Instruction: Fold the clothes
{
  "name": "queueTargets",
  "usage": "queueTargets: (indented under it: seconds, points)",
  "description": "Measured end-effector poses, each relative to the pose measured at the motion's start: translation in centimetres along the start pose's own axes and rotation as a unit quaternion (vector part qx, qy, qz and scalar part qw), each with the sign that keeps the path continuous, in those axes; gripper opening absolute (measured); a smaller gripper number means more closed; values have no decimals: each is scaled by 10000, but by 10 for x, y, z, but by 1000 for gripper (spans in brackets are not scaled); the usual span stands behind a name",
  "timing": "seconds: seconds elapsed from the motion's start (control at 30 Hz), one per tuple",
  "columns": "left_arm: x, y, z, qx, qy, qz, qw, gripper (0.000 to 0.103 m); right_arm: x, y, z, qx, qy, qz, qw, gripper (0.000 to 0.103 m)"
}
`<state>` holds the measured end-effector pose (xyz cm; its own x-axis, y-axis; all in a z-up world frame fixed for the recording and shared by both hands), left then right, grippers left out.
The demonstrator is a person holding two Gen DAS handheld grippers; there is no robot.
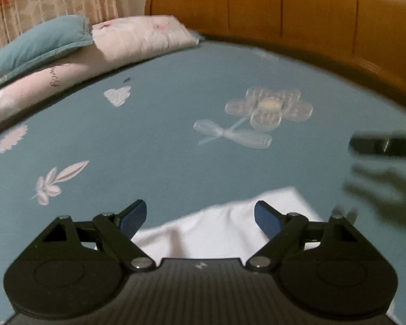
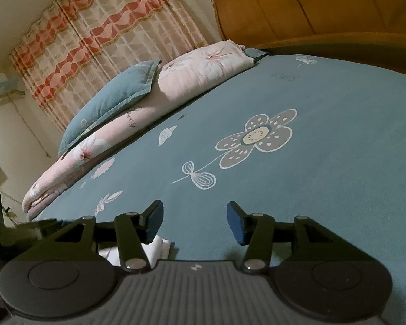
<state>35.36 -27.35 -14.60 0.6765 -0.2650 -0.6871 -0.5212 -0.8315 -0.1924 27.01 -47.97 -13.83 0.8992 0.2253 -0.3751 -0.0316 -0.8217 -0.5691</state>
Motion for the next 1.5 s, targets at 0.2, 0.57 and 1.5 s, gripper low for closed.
queueTargets:
  seconds: [0.2, 0.57, 1.5]
  points:
    - [23, -15, 12, -30, -304, -541, 9981, 89, 0, 0, 0, -8, -11, 20, 10000, 60]
    - [-59, -33, 30, -505, -712, -98, 9961, 87, -7, -53, 5, -322, -379, -384, 9980, 76]
    - [-194, 43, 180, 266, -29, -202, 9994, 87, -129, -75, 123, 676, -1332, -566, 9872, 33]
Point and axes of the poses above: each gripper's, at about its wrist camera, not at the fingertips, and x roughly the way its jaws point, y to its right, z to its underside, the point moved 9 cm from there along x, roughly the way its jaws point, and after that the axes turned 3 degrees about -z, right-handed, at the moved point
